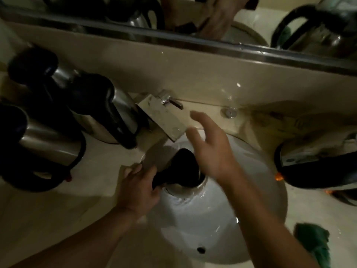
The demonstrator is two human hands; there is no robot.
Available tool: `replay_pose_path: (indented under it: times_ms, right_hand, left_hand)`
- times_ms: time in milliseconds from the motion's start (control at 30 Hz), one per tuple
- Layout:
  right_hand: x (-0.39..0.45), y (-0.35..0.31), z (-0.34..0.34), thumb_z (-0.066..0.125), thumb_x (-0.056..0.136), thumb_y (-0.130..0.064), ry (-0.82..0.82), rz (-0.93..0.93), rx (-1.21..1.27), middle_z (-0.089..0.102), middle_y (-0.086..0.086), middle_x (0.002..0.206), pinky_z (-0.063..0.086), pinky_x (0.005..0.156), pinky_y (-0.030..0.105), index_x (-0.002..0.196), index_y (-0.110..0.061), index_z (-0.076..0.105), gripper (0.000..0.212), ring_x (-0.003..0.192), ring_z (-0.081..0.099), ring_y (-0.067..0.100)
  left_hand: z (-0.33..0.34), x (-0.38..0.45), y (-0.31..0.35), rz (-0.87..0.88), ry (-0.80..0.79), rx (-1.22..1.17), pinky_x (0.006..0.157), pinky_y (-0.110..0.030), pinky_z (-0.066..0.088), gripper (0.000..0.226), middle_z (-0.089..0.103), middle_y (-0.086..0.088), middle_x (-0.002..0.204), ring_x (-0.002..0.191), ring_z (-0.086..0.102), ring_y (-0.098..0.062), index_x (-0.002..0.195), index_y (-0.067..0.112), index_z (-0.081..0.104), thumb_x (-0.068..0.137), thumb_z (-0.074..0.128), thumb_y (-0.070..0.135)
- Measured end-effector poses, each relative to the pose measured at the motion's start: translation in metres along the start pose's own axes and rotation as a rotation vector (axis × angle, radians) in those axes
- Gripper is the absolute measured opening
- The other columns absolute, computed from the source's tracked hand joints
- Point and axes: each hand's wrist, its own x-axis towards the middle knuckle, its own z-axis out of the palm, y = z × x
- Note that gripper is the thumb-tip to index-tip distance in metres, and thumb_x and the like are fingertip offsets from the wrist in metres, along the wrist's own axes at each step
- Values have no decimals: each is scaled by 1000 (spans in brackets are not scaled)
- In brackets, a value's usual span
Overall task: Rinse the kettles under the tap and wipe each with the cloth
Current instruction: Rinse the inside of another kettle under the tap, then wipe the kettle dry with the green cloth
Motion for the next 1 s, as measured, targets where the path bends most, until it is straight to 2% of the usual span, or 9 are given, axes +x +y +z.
replay_pose_path:
  times_ms: [67, 133, 200, 300, 467, 633, 767, 900, 1000]
  right_hand:
    - [-51, 3, 13, 54, 98, -24, 105, -266, -198, 61, 1, 133, 44, 109, 33, 131, -16, 64, 36, 126, 53, 18]
    - [-84, 20, 38, 55, 94, -25, 2, -381, -441, 60, 8, 140, 39, 119, 53, 131, -13, 67, 40, 138, 50, 32]
    - [-99, 46, 54, 51, 98, -36, -90, -278, -672, 37, 8, 167, 21, 128, 59, 149, -16, 55, 55, 162, 17, 32]
    - [-109, 70, 50, 52, 101, -31, -230, -87, -523, 6, -5, 174, 15, 132, 52, 160, -18, 39, 62, 163, -13, 15]
    - [-104, 51, 18, 58, 102, -15, -239, 116, -277, 27, -10, 171, 19, 132, 42, 160, -27, 40, 62, 161, 13, 9]
    - [-130, 36, -43, 64, 99, -12, 299, 329, -76, 64, -4, 139, 40, 109, 23, 131, -21, 69, 34, 129, 56, 11]
    - [-175, 83, -93, 58, 93, -26, 587, 691, -164, 64, 11, 136, 50, 103, 40, 123, -19, 72, 33, 120, 64, 33]
    - [-216, 135, -106, 54, 95, -10, 196, 1064, -421, 22, 16, 168, 33, 122, 58, 160, -43, 30, 77, 149, 32, 44]
    - [-228, 151, -96, 47, 97, -5, 148, 991, -488, 49, 14, 152, 50, 108, 55, 163, -43, 22, 81, 131, 52, 37]
  left_hand:
    - [-3, 2, 0, -18, -31, -35, 70, -36, 29, 20, 64, 1, 66, 70, 64, -30, 75, 24, 60, 71, 57, 43]
    - [-7, 5, -1, -49, -69, -26, 72, -35, 32, 16, 66, 3, 68, 70, 66, -29, 77, 27, 62, 75, 65, 42]
    - [-12, 4, -2, -69, -141, 0, 76, -37, 29, 28, 68, -1, 72, 81, 67, -30, 84, 27, 66, 62, 82, 37]
    - [-21, -2, 2, -75, -221, -28, 76, -37, 27, 38, 69, -3, 73, 87, 66, -30, 89, 26, 69, 54, 79, 37]
    - [-28, -7, 3, -111, -246, -79, 76, -38, 29, 43, 69, -9, 72, 86, 68, -34, 92, 23, 75, 51, 77, 37]
    - [-35, -21, 25, -239, -268, -193, 76, -38, 42, 31, 73, -12, 75, 87, 69, -37, 88, 20, 77, 65, 83, 40]
    - [-49, -41, 67, -424, -418, -423, 61, -27, 38, 29, 71, -1, 72, 71, 66, -24, 82, 31, 71, 84, 71, 60]
    - [-43, -42, 86, -728, -568, -880, 66, -30, 46, 38, 67, -2, 69, 71, 62, -25, 86, 14, 74, 81, 77, 52]
    - [-37, -43, 98, -832, -500, -1022, 67, -32, 45, 48, 62, -6, 60, 66, 63, -31, 79, 0, 72, 62, 82, 44]
